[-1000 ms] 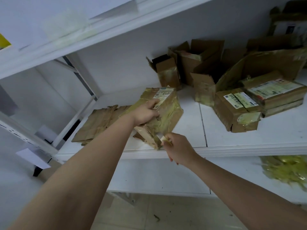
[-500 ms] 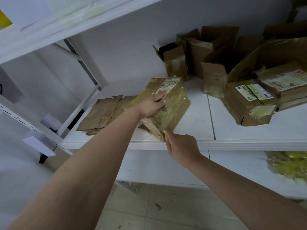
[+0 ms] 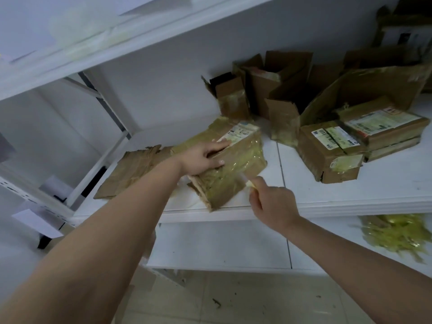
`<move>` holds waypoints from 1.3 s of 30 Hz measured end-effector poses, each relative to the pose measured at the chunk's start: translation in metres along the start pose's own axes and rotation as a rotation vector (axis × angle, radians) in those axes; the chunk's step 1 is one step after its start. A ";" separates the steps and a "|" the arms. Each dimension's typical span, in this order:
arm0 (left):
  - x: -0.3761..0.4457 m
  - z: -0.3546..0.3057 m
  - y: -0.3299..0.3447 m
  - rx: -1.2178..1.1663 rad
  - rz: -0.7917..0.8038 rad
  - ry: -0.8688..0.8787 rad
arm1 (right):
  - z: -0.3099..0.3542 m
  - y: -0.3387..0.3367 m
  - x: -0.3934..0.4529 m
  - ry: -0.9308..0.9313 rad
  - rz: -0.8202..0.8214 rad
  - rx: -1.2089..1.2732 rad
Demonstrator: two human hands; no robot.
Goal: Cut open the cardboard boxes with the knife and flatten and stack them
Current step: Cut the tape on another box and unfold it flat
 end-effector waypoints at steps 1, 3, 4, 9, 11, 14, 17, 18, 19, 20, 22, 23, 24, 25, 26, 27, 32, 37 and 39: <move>-0.001 -0.004 -0.004 0.003 0.034 0.025 | -0.010 -0.005 0.004 0.067 -0.054 -0.024; 0.001 -0.006 -0.013 -0.001 0.066 0.038 | -0.028 -0.013 0.010 0.168 -0.114 -0.089; 0.002 -0.006 -0.015 0.012 0.064 0.040 | -0.036 -0.016 0.013 0.199 -0.102 -0.113; -0.004 0.004 -0.004 -0.024 -0.011 0.036 | -0.058 -0.020 0.019 0.315 -0.024 -0.123; -0.008 0.011 0.000 -0.079 -0.089 0.015 | -0.061 -0.019 0.022 0.313 -0.009 -0.133; -0.009 0.019 0.001 -0.097 -0.120 0.001 | -0.061 -0.017 0.025 0.272 -0.018 -0.121; -0.008 0.018 0.001 -0.099 -0.116 -0.003 | -0.059 -0.015 0.028 0.219 -0.035 -0.098; -0.007 0.019 0.002 -0.102 -0.114 -0.009 | -0.060 -0.014 0.030 0.207 -0.048 -0.094; -0.007 0.019 0.001 -0.102 -0.113 -0.015 | -0.060 -0.013 0.031 0.185 -0.069 -0.091; -0.006 0.019 0.001 -0.097 -0.111 -0.023 | -0.060 -0.010 0.032 0.162 -0.093 -0.099; -0.006 0.020 0.001 -0.092 -0.110 -0.033 | -0.056 -0.007 0.035 0.116 -0.104 -0.130; -0.006 0.021 0.000 -0.097 -0.114 -0.035 | -0.054 -0.005 0.037 0.100 -0.091 -0.154; -0.005 0.021 0.001 -0.107 -0.119 -0.040 | -0.053 -0.004 0.039 0.086 -0.083 -0.178; -0.004 0.022 0.001 -0.124 -0.122 -0.047 | -0.051 -0.004 0.041 0.068 -0.080 -0.199; -0.004 0.023 0.001 -0.140 -0.120 -0.058 | -0.049 -0.004 0.043 0.051 -0.070 -0.210; -0.003 0.023 0.001 -0.152 -0.116 -0.068 | -0.048 -0.004 0.043 0.033 -0.059 -0.212; 0.000 0.018 0.001 -0.092 -0.082 -0.037 | -0.050 -0.007 0.028 0.028 0.013 -0.227; -0.004 0.018 0.004 -0.109 -0.103 -0.021 | -0.057 -0.014 0.025 -0.003 0.029 -0.219; -0.008 0.019 0.005 -0.088 -0.139 -0.011 | -0.062 -0.018 0.023 0.007 -0.019 -0.141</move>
Point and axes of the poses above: each hand's wrist, its own x-axis towards the middle knuckle, its own y-axis out of the palm, z = x × y, the point moved 1 cm from there along x, towards the middle knuckle, and after that the axes turned 12 degrees about -z, right-handed, at the moved point
